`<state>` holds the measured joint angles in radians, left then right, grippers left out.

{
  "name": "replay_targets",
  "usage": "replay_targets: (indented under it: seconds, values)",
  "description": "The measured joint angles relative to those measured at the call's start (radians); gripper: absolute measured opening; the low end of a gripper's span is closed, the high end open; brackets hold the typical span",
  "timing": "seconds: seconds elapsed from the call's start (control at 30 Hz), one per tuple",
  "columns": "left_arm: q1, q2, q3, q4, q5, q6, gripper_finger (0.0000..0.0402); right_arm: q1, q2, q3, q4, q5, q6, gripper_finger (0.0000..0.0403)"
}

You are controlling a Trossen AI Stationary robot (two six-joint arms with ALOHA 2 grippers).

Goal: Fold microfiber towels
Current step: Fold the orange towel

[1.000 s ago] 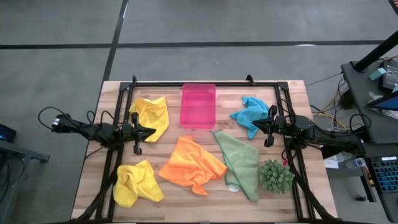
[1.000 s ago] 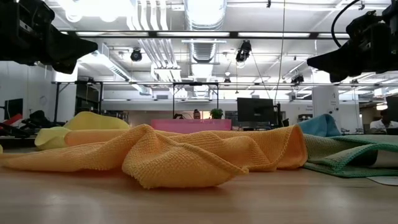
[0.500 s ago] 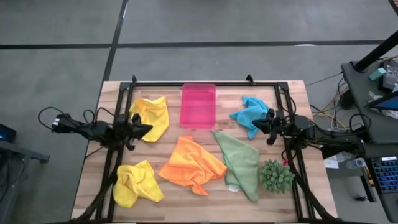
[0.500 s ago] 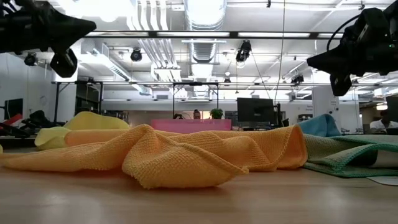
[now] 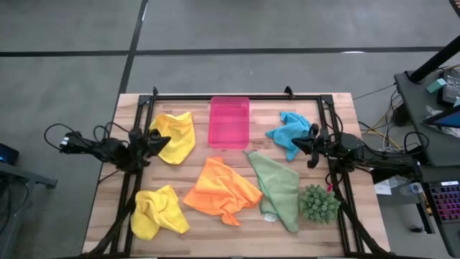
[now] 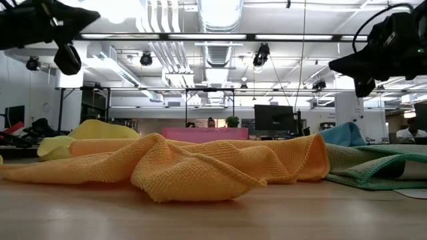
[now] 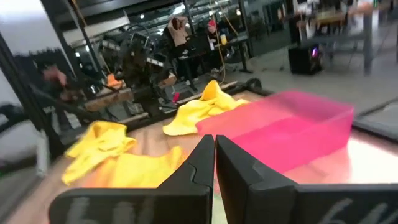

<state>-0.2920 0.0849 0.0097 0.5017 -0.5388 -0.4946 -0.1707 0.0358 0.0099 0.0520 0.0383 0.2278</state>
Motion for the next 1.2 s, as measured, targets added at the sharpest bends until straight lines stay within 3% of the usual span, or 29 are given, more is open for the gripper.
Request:
replay_targets:
  seconds: [0.2,0.43,0.53,0.63,0.83,1.2]
  values:
    - [0.0,0.086,0.096,-0.012,-0.098,-0.064,0.0,0.0,0.0,0.0,0.098,0.031,-0.022,0.0009]
    - [-0.001,0.288,0.26,-0.025,-0.105,-0.252,0.0,0.0,-0.001,0.0,0.141,0.045,-0.03,0.0009]
    - [-0.001,0.376,0.357,-0.119,-0.103,-0.389,0.0,0.0,-0.001,0.0,0.14,0.045,-0.03,0.0009]
    - [-0.004,0.441,0.473,-0.325,-0.081,-0.565,0.0,0.0,-0.001,0.0,0.14,0.045,-0.03,0.0009]
    - [-0.018,0.681,0.681,-0.718,0.053,-0.863,0.0,0.0,-0.001,0.0,0.139,0.047,-0.03,0.0009]
    - [-0.06,1.088,0.867,-0.915,0.46,-1.034,0.0,0.0,0.009,0.0,0.136,0.048,-0.03,0.0009]
